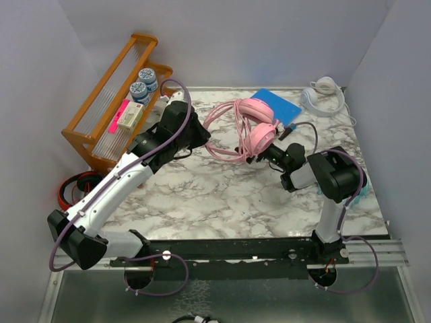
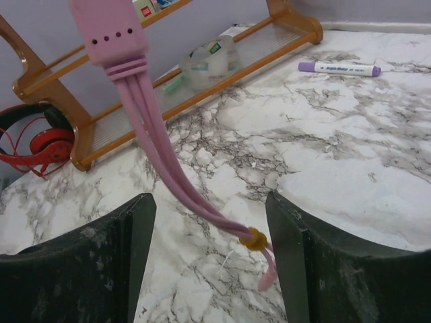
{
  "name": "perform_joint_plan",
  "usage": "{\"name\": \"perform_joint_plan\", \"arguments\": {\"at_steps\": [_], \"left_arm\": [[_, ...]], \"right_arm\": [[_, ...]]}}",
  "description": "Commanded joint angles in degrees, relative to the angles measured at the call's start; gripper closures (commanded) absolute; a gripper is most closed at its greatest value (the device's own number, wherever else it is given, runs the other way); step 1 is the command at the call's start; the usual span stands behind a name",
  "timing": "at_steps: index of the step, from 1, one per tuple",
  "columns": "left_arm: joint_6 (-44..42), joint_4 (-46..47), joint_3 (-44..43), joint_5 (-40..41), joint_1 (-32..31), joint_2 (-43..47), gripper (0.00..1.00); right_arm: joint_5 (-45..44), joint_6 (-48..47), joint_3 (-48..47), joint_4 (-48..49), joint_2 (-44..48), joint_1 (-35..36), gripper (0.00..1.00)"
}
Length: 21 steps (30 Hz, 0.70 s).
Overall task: Wrap the headphones
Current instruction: Wrap the headphones cable around the headphones.
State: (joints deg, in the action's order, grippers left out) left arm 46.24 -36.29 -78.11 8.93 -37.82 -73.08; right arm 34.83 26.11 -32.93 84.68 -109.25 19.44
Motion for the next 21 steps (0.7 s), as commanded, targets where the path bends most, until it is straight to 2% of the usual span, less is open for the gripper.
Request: {"name": "perform_joint_plan", "arguments": {"at_steps": [1, 4, 8, 11, 17, 21], "left_arm": [[2.5, 4.1, -4.3, -2.8, 0.3, 0.1, 1.00], [2.7, 3.9, -5.1, -3.3, 0.3, 0.0, 1.00], [2.9, 3.7, -6.3, -3.6, 0.2, 0.1, 1.00], [2.9, 3.7, -7.1, -3.6, 0.3, 0.2, 1.00], [1.9, 2.4, -8.1, -1.9, 1.8, -0.9, 1.00], [3.0, 3.1, -7.1, -5.2, 5.2, -1.8, 1.00]], "right_arm": [[0.2, -0.7, -2.4, 7.6, -2.4, 0.4, 0.27], [-0.3, -0.1, -2.7, 8.0, -3.7, 0.4, 0.33], [-0.3, 1.2, -2.4, 9.7, -4.4, 0.4, 0.49], [0.1, 1.9, -1.8, 10.7, -4.1, 0.4, 0.71], [2.0, 7.1, 0.0, 13.8, -2.4, 1.0, 0.99], [1.6, 9.6, 3.6, 13.9, 0.4, 3.3, 0.99]]}}
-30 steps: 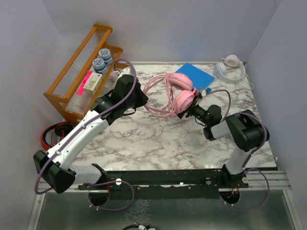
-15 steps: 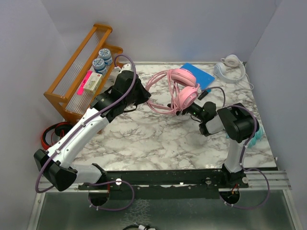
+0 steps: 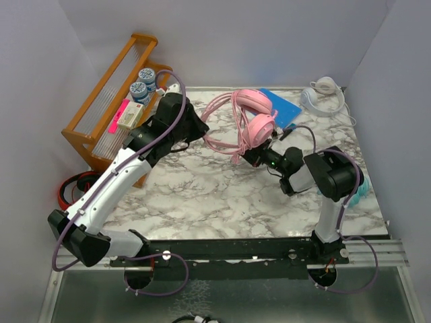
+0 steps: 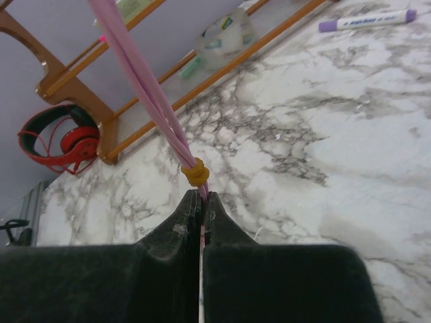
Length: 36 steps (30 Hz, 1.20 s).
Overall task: Wrap the headphones
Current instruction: Wrap the headphones cable around the headphones.
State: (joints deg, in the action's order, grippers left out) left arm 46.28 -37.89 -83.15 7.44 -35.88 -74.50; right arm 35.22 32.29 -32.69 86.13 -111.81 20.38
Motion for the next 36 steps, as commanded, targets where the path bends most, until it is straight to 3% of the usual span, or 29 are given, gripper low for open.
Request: {"name": "perform_joint_plan", "arguments": {"at_steps": [1, 16, 26, 32, 36], "left_arm": [[3.2, 5.1, -1.7, -4.5, 4.3, -0.5, 1.00], [10.9, 7.2, 13.9, 2.9, 12.6, 1.4, 1.00], [10.4, 17.5, 30.8, 1.5, 12.5, 5.5, 1.00], [9.6, 18.6, 37.8, 7.3, 12.3, 8.1, 1.00], [8.9, 24.1, 44.1, 9.3, 12.1, 11.1, 1.00]], "right_arm": [[1.1, 3.7, 4.2, 11.8, 4.1, 3.4, 0.99], [-8.7, 9.6, 9.7, -15.3, 20.9, 22.7, 1.00], [-9.4, 16.3, 5.7, -29.4, 24.2, 26.6, 1.00], [-11.3, 18.7, 5.4, -37.3, 24.3, 27.4, 1.00], [-10.3, 19.6, 2.6, -39.6, 23.2, 28.3, 1.00]]}}
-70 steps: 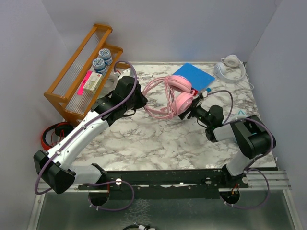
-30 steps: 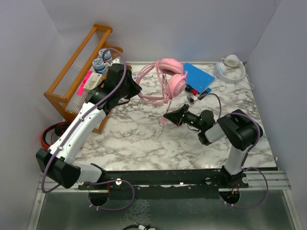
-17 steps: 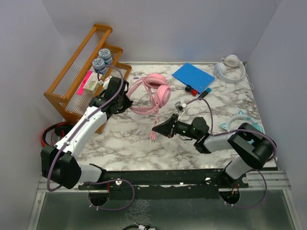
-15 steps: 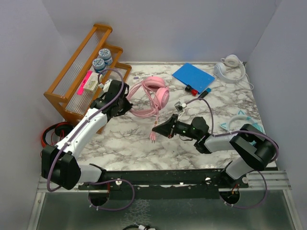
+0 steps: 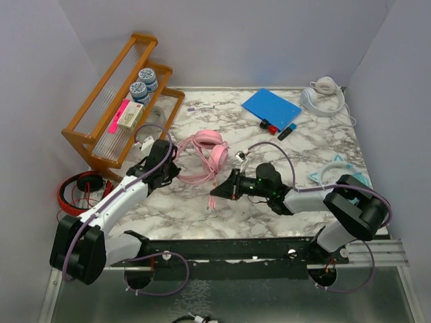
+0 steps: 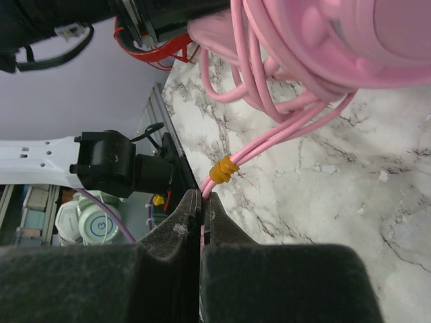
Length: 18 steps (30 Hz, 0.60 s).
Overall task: Wrap the headphones
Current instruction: Wrap the headphones cable around the headphones.
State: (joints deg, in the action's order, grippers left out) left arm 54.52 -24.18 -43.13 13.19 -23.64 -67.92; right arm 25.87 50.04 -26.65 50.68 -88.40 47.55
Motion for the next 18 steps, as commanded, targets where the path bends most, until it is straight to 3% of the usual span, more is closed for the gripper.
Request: {"name": "perform_joint_plan", "arguments": {"at_steps": [1, 12, 18], "left_arm": [[1.0, 11.5, 5.4, 3.6, -0.2, 5.1, 1.00], [0.5, 14.5, 8.9, 5.2, -1.9, 3.3, 1.00], [-0.2, 16.3, 8.2, 7.3, -4.7, -1.0, 1.00]], "right_arm": [[-1.2, 2.3, -3.9, -4.3, -0.3, 1.2, 1.00], [-6.3, 6.5, -7.2, -4.2, -4.6, 1.6, 0.99], [-9.3, 10.7, -12.3, -13.0, -6.0, 1.5, 0.99]]}}
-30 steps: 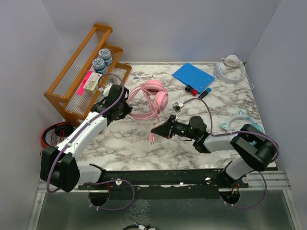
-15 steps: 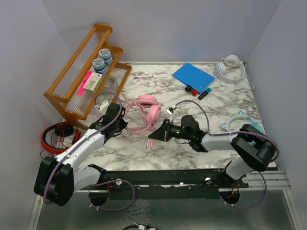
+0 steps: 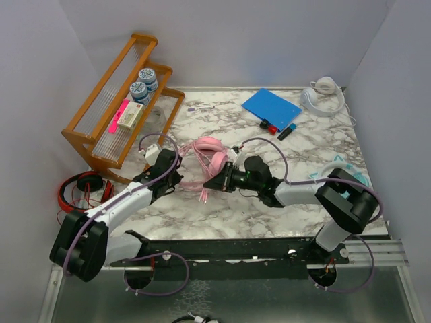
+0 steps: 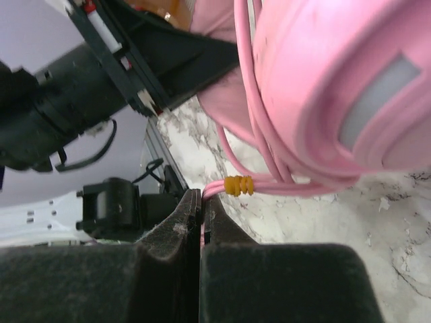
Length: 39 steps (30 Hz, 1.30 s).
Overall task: Wrap the headphones
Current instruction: Wrap the headphones cable around the headphones, then place the headphones at the center of the board.
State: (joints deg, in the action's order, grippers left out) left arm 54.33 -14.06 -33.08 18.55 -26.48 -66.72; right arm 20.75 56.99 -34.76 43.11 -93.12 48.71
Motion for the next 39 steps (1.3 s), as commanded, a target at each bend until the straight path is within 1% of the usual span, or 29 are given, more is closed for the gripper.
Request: {"name": "perform_joint_plan", "arguments": {"at_steps": [1, 3, 5, 9, 13, 16, 18, 24, 27, 31, 32, 34, 35, 39], "left_arm": [[0.1, 6.5, -2.1, 1.9, -2.3, -2.9, 1.00], [0.0, 6.6, -2.7, 2.2, -3.1, -4.2, 1.00], [-0.1, 6.6, -3.1, 2.3, -3.5, -5.1, 1.00], [-0.5, 6.5, -3.6, 1.8, -4.0, -5.7, 1.00], [-1.2, 6.1, -3.8, 0.3, -4.2, -6.1, 1.00], [-1.3, 5.9, -3.7, -1.2, -4.4, -6.0, 1.00], [-1.6, 5.9, -3.9, -2.5, -4.6, -5.7, 1.00], [-3.4, 4.9, -5.0, -6.2, -5.8, -4.7, 1.00], [-3.7, 4.8, -4.6, -8.4, -6.2, -4.4, 1.00], [-5.2, 4.6, -4.2, -11.7, -6.4, -3.9, 0.99], [-5.3, 4.7, -4.1, -12.7, -6.4, -3.8, 0.98], [-5.4, 4.3, -4.0, -13.5, -6.3, -3.2, 0.97], [-5.1, 4.0, -4.0, -13.5, -6.4, -2.9, 0.97], [-4.3, 2.4, -4.6, -12.6, -6.3, -2.5, 0.95]], "right_arm": [[-4.7, 4.8, -4.7, -5.5, -1.5, 0.4, 0.99], [-5.9, 6.6, -5.2, -4.5, -2.2, 0.4, 1.00], [-8.3, 8.7, -6.0, -5.7, -2.7, 0.4, 1.00], [-15.8, 11.9, -8.8, -11.5, -3.6, 0.3, 0.99], [-25.1, 18.1, -11.5, -18.2, -4.0, 0.5, 0.99], [-29.4, 21.0, -13.2, -21.3, -4.2, 0.5, 1.00], [-31.1, 21.1, -14.6, -22.5, -4.8, 0.7, 0.99], [-33.8, 20.3, -19.3, -28.5, -8.6, 1.1, 1.00], [-33.3, 21.9, -19.1, -27.0, -10.3, 1.1, 1.00], [-32.6, 20.9, -19.0, -24.6, -11.1, 1.2, 1.00], [-32.8, 20.3, -18.7, -23.7, -11.0, 1.2, 0.98], [-33.2, 19.5, -19.3, -24.4, -11.0, 1.2, 0.88], [-33.5, 19.1, -19.9, -25.8, -11.1, 1.2, 0.86], [-34.3, 19.3, -21.6, -30.1, -12.1, 1.1, 0.86]]}}
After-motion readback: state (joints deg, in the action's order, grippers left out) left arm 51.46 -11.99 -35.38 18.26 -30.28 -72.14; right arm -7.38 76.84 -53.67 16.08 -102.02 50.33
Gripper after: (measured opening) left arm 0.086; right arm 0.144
